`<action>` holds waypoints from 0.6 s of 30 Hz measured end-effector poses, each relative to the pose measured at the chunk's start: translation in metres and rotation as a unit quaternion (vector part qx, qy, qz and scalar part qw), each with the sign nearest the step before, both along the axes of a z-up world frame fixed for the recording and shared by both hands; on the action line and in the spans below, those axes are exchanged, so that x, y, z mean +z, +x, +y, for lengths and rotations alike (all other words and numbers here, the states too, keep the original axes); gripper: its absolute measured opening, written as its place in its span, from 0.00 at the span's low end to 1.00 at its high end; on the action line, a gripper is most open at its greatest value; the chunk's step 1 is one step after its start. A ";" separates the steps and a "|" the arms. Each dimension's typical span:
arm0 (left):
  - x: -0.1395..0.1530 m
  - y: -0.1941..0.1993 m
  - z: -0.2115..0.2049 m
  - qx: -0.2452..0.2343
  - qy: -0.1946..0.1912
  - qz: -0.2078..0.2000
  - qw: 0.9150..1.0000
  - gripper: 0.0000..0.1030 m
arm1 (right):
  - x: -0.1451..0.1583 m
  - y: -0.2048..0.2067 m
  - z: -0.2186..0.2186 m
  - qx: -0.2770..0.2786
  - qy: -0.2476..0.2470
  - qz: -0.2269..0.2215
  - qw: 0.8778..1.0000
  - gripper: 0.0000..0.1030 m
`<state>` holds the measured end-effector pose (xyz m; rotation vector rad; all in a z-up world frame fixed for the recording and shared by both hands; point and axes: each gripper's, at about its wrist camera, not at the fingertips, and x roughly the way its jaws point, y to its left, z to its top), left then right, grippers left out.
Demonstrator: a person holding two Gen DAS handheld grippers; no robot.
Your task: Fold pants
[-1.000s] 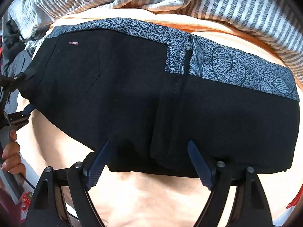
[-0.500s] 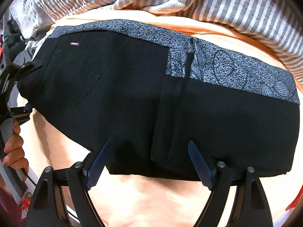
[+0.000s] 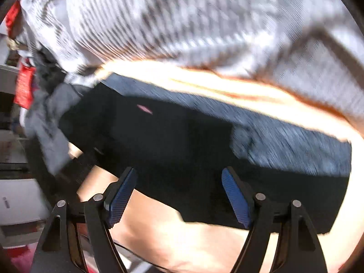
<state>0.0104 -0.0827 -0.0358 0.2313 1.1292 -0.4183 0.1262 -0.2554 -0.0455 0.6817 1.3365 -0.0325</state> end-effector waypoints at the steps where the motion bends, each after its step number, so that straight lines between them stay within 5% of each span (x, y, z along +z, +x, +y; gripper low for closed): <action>1: 0.001 -0.001 -0.004 -0.006 0.007 -0.006 1.000 0.22 | 0.008 0.019 0.003 0.012 0.017 -0.007 1.000 0.80; 9: 0.010 -0.016 -0.024 -0.054 0.051 -0.059 0.996 0.22 | 0.045 0.129 0.072 0.155 0.035 -0.006 0.987 0.87; 18: 0.013 -0.023 -0.034 -0.078 0.075 -0.086 0.990 0.22 | -0.014 0.176 0.147 0.283 0.005 0.128 0.951 0.89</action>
